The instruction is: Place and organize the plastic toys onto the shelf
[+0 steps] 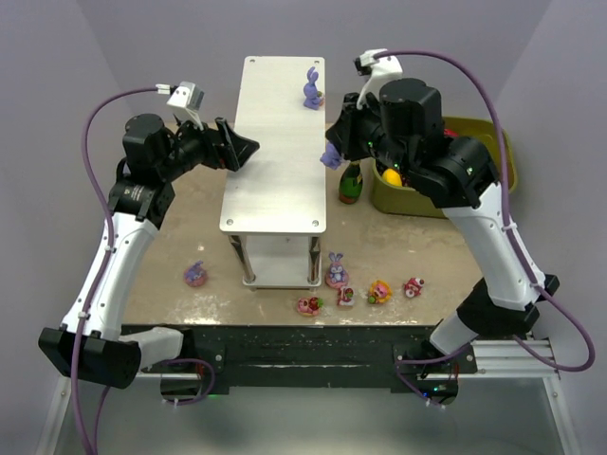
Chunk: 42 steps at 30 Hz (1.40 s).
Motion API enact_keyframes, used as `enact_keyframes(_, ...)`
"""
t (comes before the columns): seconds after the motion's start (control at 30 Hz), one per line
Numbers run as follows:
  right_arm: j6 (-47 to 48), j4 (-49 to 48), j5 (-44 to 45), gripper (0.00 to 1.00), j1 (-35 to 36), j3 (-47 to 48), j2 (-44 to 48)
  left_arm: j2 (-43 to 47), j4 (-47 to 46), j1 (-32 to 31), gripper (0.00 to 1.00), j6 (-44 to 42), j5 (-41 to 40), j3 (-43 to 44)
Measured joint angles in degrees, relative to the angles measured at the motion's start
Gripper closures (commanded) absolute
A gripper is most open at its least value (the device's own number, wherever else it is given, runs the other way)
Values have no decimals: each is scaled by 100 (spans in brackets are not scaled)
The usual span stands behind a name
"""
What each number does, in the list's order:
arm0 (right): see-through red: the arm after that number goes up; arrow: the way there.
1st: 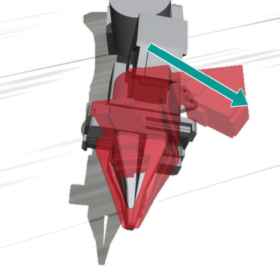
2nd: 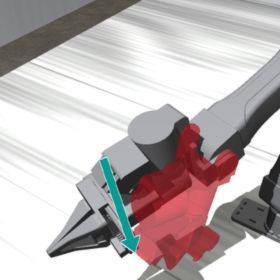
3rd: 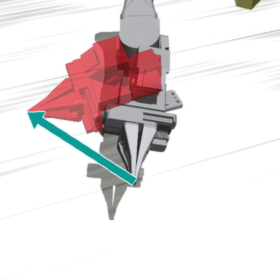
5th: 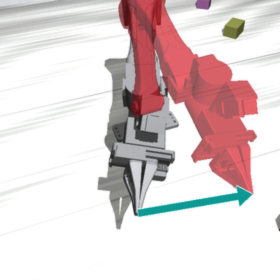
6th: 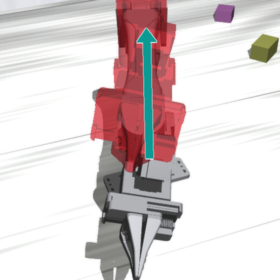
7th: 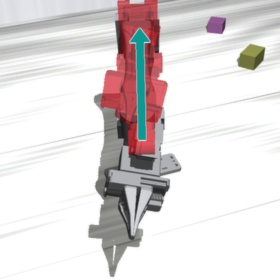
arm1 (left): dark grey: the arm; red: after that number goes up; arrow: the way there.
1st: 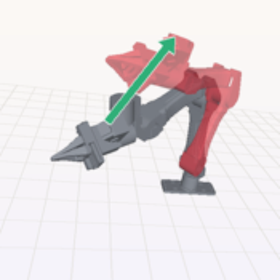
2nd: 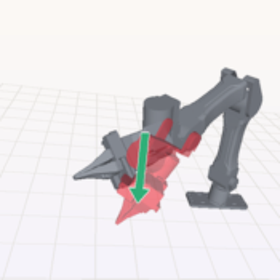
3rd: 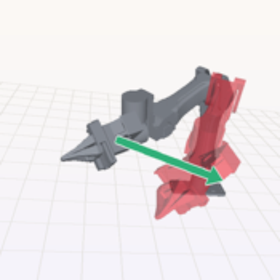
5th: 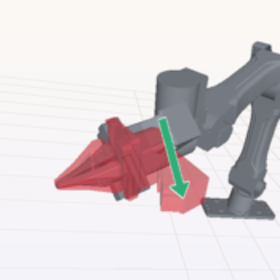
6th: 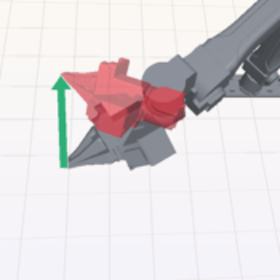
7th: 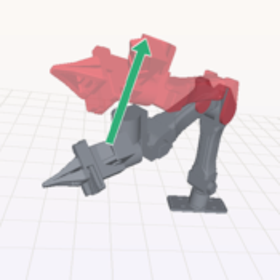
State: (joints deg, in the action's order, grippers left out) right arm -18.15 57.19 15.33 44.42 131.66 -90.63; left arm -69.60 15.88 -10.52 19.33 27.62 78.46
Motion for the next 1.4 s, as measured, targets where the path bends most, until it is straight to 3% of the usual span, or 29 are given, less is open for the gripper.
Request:
enact_keyframes(0.3,632,487,734,100,1150,483,-741,-55,57,0,0,0,-111,9)
enact_keyframes(0.57,1154,730,1504,100,1744,789,-1200,-81,201,0,0,-7,-229,9)
enact_keyframes(0.83,1357,737,1672,62,1777,732,-1182,-81,271,2,1,-52,-275,9)
enact_keyframes(1.03,1397,649,1672,49,1781,695,-1161,-81,289,0,1,-98,-302,9)
enact_keyframes(1.27,1414,494,1663,24,1781,584,-1056,-81,315,0,1,-122,-348,11)
enact_keyframes(1.4,1421,313,1606,19,1781,302,-721,-81,317,0,1,-155,-365,9)
